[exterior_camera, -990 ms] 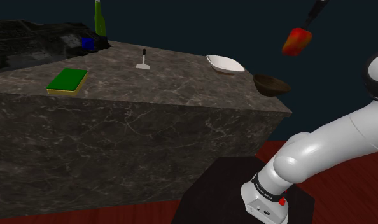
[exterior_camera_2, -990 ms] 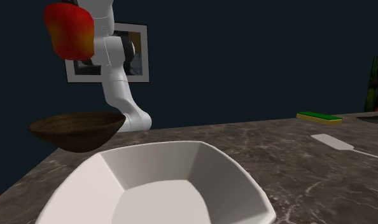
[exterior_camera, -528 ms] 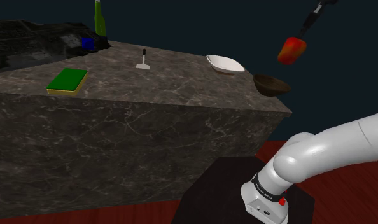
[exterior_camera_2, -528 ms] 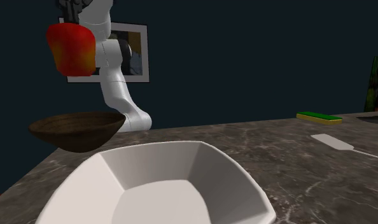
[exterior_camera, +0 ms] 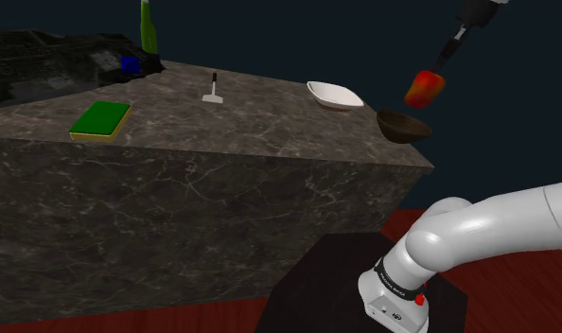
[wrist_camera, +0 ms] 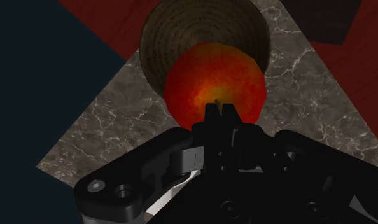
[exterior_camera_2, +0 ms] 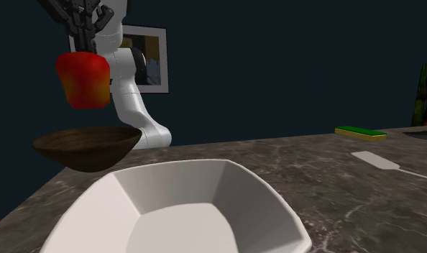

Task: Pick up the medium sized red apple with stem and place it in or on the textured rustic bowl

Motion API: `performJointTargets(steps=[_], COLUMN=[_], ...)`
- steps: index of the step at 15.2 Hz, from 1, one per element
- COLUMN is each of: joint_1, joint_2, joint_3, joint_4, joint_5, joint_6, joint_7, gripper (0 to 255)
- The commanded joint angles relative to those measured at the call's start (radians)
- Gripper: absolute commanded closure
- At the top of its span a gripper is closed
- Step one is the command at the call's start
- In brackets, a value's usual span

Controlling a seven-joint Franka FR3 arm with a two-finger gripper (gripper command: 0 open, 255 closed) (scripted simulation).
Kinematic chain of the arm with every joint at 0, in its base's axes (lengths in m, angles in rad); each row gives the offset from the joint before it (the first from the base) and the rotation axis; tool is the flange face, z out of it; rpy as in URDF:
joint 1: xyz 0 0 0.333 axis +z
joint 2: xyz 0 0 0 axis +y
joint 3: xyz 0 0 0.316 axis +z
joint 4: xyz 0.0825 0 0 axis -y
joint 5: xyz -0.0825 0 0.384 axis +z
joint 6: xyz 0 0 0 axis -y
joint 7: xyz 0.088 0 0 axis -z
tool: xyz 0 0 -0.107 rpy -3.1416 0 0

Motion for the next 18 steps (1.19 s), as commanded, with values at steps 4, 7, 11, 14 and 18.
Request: performJointTargets(steps=[4, 7, 11, 14, 18], joint_1=[-0.009, -0.014, -0.017, -0.017, -0.017], joint_2=[-0.050, -0.077, -0.092, -0.092, -0.092], joint_3=[0.004, 0.005, 0.005, 0.005, 0.005], joint_4=[-0.113, -0.178, -0.213, -0.213, -0.213], joint_5=[-0.011, -0.017, -0.021, -0.021, -0.021], joint_6=[0.064, 0.102, 0.123, 0.123, 0.123], joint_7=[0.011, 0.017, 0.020, 0.020, 0.020], gripper=[255, 255, 255, 255, 0])
